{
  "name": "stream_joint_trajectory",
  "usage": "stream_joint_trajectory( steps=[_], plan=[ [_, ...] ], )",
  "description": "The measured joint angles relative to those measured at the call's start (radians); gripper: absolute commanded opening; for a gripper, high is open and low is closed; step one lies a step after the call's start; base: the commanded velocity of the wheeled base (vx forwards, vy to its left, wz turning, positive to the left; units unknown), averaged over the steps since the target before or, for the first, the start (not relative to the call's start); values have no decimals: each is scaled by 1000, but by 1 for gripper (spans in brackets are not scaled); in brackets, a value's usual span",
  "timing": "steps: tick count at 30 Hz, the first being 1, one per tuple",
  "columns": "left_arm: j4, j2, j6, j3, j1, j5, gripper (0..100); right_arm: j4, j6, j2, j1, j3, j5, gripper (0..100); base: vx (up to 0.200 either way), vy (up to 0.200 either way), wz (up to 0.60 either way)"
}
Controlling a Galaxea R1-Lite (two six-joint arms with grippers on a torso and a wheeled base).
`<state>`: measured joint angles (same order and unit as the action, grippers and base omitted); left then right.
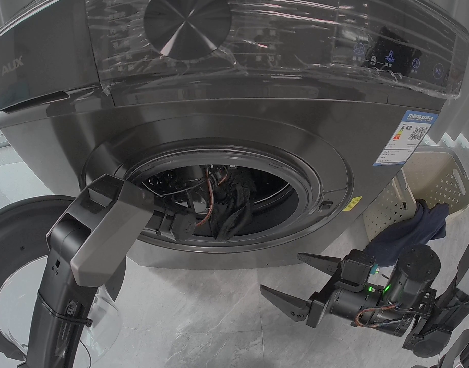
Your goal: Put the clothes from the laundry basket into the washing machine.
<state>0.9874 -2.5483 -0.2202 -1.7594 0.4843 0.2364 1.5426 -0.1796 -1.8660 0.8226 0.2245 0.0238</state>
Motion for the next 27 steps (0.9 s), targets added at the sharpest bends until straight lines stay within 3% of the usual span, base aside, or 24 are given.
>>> stream_joint_trajectory(
  steps=[6, 7, 11, 16, 27],
  plan=[
    [-66, 52, 4, 175, 11, -54, 100, 0, 0, 0, 0, -1, 0, 100, 0, 0, 0],
    [-73, 60, 5, 202, 14, -65, 0, 0, 0, 0, 0, -1, 0, 100, 0, 0, 0],
    [-82, 73, 15, 264, 22, -89, 0, 0, 0, -1, 1, 0, 0, 100, 0, 0, 0],
    [-87, 69, 14, 229, 23, -89, 0, 0, 0, 0, 2, 0, 0, 100, 0, 0, 0],
    [-26, 49, -40, 56, 8, -38, 0, 1, -1, -1, 3, 1, -1, 100, 0, 0, 0]
  ],
)
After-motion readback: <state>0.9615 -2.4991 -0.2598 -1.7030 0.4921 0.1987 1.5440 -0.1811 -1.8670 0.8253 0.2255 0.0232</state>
